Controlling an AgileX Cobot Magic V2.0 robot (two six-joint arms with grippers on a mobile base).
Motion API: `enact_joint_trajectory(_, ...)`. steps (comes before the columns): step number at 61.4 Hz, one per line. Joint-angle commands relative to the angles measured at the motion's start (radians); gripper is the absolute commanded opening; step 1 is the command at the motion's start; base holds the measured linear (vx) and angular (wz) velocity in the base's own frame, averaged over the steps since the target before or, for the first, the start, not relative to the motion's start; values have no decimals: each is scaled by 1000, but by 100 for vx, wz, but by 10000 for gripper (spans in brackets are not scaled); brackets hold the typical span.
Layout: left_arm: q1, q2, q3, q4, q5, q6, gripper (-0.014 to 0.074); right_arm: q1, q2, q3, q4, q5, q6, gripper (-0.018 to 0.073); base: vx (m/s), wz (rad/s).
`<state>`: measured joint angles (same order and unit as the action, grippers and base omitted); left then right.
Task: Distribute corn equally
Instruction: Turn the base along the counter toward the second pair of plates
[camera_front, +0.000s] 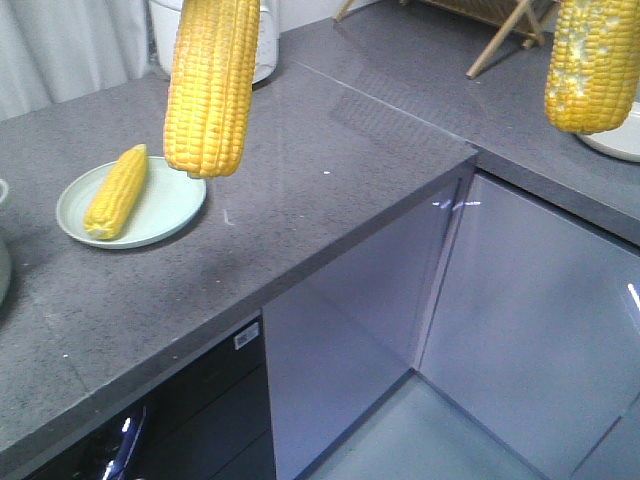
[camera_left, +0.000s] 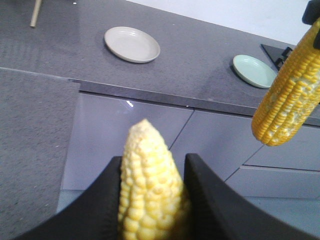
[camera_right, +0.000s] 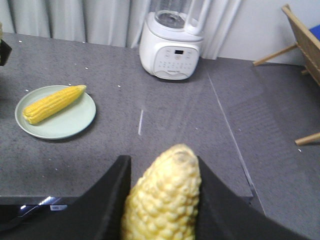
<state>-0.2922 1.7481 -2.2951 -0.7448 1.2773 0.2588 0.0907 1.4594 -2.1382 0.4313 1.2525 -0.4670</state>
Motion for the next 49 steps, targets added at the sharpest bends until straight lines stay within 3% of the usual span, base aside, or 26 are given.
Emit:
enact_joint_trajectory(1,1,-41,-23,-48,-25,-5,-6,-3,-26,-20,18,-68,-3,-4,-3,-28)
enact_joint_trajectory(49,1,-41,-23,-48,-25,-5,-6,-3,-26,-20,18,-67,-3,-4,-2,-28)
